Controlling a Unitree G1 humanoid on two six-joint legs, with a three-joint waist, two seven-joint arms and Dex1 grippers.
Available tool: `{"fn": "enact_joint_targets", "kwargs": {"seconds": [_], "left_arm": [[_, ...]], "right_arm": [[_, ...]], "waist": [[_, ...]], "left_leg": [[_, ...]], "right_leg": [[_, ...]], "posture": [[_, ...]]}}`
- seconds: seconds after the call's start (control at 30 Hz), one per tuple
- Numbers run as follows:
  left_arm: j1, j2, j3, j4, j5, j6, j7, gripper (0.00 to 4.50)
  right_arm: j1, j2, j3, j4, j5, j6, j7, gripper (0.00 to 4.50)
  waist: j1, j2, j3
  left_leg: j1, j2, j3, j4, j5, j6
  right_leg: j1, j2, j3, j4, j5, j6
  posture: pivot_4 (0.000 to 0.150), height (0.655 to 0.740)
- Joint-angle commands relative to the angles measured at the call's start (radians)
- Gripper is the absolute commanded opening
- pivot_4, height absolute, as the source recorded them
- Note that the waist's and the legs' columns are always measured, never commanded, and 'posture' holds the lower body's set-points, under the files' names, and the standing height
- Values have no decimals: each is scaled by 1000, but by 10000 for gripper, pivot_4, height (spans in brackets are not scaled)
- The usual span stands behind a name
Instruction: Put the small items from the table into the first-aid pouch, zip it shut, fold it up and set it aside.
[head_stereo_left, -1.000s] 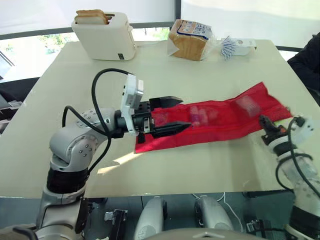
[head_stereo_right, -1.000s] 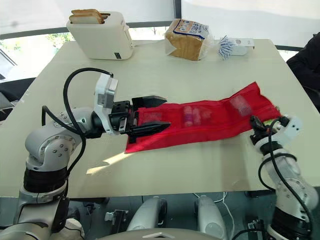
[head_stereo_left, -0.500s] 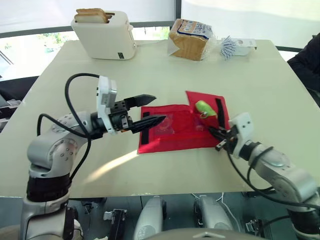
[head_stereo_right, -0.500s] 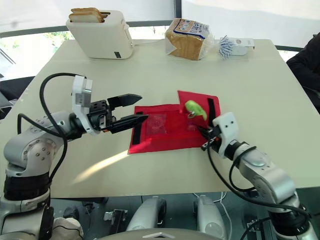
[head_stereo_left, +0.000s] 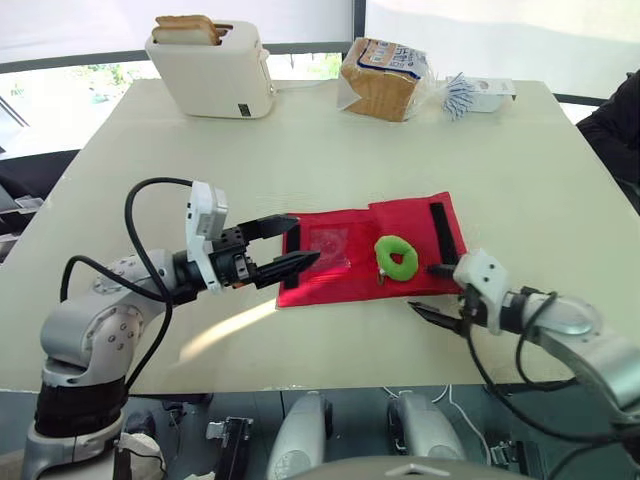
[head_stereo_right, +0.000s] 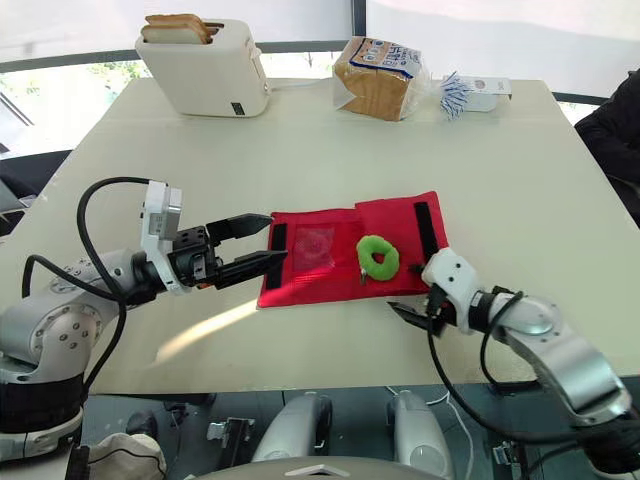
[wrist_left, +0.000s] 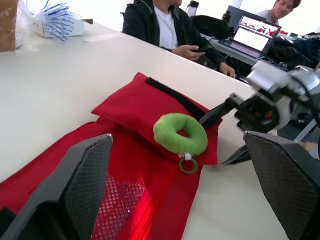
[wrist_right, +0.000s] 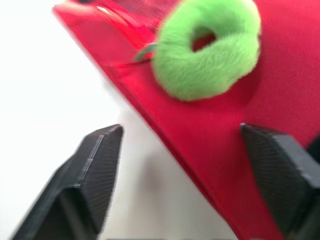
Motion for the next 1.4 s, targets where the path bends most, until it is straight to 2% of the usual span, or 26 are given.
{"fn": "enact_joint_targets", "kwargs": {"seconds": [0.03,0.07,0.13,0.17,0.27,0.47,0.57,0.77,0.97,1.07,1.17,1.3,1.4], "left_arm": [[7,14,20,9,12,-5,13,45000],[11,16,23,15,15,-3,17,45000],[31,20,37,29,11,12,30,45000],[44,23,46,36,9,26,40,45000],[80,33,72,55,-19,86,72,45000],[143,25,104,78,-93,351,256,45000],[137,-11,127,83,-158,473,353,45000],[55,-125,102,100,-180,610,531,45000],[-29,-328,230,158,-394,719,733,45000],[-11,-363,251,145,-486,715,801,45000],[36,-363,242,96,-560,684,819,45000],[109,-361,222,84,-712,612,910,45000],[153,-362,187,62,-760,541,972,45000]], "right_arm": [[15,-40,-114,-81,30,-42,47,38597],[24,-47,-151,-90,68,-30,66,38597],[60,-68,-248,-116,148,-12,114,44312],[87,-90,-295,-129,168,-15,146,44868],[147,-125,-424,-148,225,-29,208,44868],[218,-156,-666,-143,331,-52,322,44868],[208,-179,-704,-162,372,-30,323,44868],[189,-215,-724,-206,424,-9,298,44868],[235,-210,-747,-218,440,6,280,44868],[232,-221,-756,-213,447,11,280,44868],[234,-227,-761,-208,449,18,278,44868],[255,-232,-788,-210,456,29,289,44868],[260,-246,-815,-206,471,52,294,44868]], "waist": [[-1,0,0],[-1,0,0],[0,0,0],[1,0,0],[2,-1,1],[5,-2,1],[9,-2,1],[26,-1,0],[39,-2,1],[38,-2,1],[36,-2,1],[40,-2,1],[44,-2,1]], "left_leg": [[0,0,0,0,0,0],[0,0,0,0,0,0],[0,0,0,0,0,0],[0,0,0,0,0,0],[0,0,0,-1,0,0],[0,0,0,0,0,0],[1,1,-2,0,0,0],[1,-1,-3,1,0,0],[1,-2,-8,5,-1,1],[1,-2,-11,5,-1,1],[1,-2,-11,5,-1,1],[1,-2,-11,5,-1,1],[1,-2,-11,5,-1,1]], "right_leg": [[0,0,0,0,0,0],[0,0,0,0,0,0],[0,0,0,0,0,0],[0,0,0,0,0,0],[0,-1,0,0,0,0],[1,-1,0,0,0,0],[1,-1,0,0,0,0],[3,-2,-1,0,0,0],[8,-3,-5,-2,0,0],[8,-3,-5,-2,0,0],[8,-3,-5,-2,0,0],[8,-4,-5,-3,0,0],[8,-4,-5,-3,0,0]], "posture": [[1500,7400],[1500,7400],[1500,7400],[1500,7400],[1500,7400],[1500,7400],[1500,7400],[1500,7400],[1500,7400],[1500,7400],[1500,7400],[1500,7400],[1500,7400]]}}
